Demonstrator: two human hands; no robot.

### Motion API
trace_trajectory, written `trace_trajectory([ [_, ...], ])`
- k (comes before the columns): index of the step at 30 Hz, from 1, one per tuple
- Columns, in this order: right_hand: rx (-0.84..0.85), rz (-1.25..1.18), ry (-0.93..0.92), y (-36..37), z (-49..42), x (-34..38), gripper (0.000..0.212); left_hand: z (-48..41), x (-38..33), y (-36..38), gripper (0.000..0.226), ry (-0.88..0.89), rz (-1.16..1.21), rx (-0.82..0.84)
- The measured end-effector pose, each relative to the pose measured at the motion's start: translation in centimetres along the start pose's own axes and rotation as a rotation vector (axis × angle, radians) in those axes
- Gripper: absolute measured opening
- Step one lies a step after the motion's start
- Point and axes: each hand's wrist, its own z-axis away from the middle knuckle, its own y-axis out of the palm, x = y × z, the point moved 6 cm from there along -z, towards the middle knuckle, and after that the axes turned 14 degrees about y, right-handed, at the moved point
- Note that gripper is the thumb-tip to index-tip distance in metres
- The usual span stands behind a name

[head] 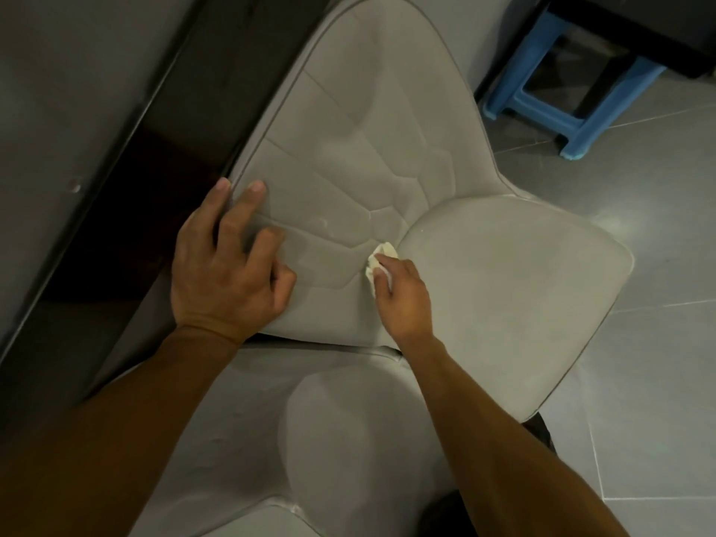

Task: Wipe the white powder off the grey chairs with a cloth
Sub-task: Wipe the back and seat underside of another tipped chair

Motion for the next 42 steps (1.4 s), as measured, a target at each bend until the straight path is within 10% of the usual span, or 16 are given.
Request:
trace_trajectory([
  [9,0.158,0.175,0.241,4.1,-1.5,-4.2,0.030,-0.1,0.0,0.0,0.018,0.000,-0.011,0.016],
  [17,-0.089,-0.285,-0.213,-0.3,1.1,4.6,0.035,-0.1,0.0,0.2,0.019,-0.009,-0.010,0.037],
  [26,-0.009,-0.170,0.405,2.2,-3.4,-3.4,0.030,0.1,-0.1,0.2,0.015,0.002,-0.013,0.012],
  [31,-0.135,-0.381,0.018,0.8,-0.3,1.7,0.028,0.0,-0.1,0.1,0.015,0.014,-0.032,0.011],
  [37,-0.019,-0.237,0.294,2.9,-2.8,-0.2,0.033,0.0,-0.1,0.1,0.017,0.009,-0.040,0.026],
  [42,-0.215,-0.394,-0.062,-2.6,-1.3,4.8,0.033,0.1,-0.1,0.1,0.018,0.001,-0.045,0.026],
])
